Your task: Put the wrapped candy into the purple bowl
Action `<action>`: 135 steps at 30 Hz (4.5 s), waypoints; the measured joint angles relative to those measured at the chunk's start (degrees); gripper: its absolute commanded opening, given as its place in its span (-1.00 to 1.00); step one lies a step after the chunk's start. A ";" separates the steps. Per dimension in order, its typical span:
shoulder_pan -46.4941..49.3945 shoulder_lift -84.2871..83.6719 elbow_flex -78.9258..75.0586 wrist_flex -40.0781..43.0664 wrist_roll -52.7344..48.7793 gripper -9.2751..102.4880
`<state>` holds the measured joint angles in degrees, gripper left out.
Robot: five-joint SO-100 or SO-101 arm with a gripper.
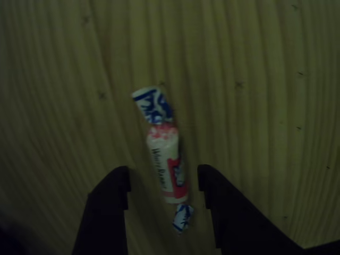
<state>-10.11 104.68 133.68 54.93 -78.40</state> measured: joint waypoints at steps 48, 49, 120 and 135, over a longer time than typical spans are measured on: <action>-30.76 13.01 -17.93 0.18 76.11 -0.87; -33.05 12.92 -18.28 -0.53 76.90 -0.87; -53.70 -18.37 -46.93 7.12 72.86 -0.88; -18.90 14.94 -18.02 7.12 79.63 -0.88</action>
<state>-29.00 119.62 115.66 62.05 1.23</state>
